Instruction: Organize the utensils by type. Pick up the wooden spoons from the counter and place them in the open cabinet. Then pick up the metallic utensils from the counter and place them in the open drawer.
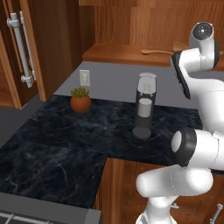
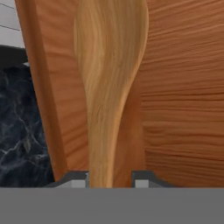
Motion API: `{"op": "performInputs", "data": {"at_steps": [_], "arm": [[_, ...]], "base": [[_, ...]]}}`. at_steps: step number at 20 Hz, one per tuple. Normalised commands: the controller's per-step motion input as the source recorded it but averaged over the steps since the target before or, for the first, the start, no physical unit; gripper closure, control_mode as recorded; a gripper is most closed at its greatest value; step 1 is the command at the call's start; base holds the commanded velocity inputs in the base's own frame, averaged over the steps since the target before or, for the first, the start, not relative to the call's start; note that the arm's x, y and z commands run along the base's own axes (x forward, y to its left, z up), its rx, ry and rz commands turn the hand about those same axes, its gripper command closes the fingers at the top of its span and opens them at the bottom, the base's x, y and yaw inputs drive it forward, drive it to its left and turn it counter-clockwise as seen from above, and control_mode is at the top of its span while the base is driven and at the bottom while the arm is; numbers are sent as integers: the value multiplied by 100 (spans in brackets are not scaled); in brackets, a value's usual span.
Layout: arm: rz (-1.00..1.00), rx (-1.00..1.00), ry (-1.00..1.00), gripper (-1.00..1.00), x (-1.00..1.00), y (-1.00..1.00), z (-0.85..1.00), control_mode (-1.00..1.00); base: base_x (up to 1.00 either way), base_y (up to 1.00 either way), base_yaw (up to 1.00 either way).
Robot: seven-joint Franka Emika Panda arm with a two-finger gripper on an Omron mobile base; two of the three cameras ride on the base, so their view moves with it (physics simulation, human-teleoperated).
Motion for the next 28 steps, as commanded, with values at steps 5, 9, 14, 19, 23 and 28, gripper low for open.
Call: {"op": "performInputs", "data": {"at_steps": [5,9,14,19,23,28], "arm": [[2,3,2,100,51,-33,-5,-100],[1,6,0,100,61,-19,-3,-100],[7,2,0,100,55,-19,-12,-100],[7,2,0,100,57,-20,-9,-100],[8,0,0,100,45,-22,-14,-100],[8,0,0,100,30,-26,-19,-100]], "base": [[0,0,0],[0,0,0],[0,0,0],[0,0,0],[0,0,0],[0,0,0]]}}
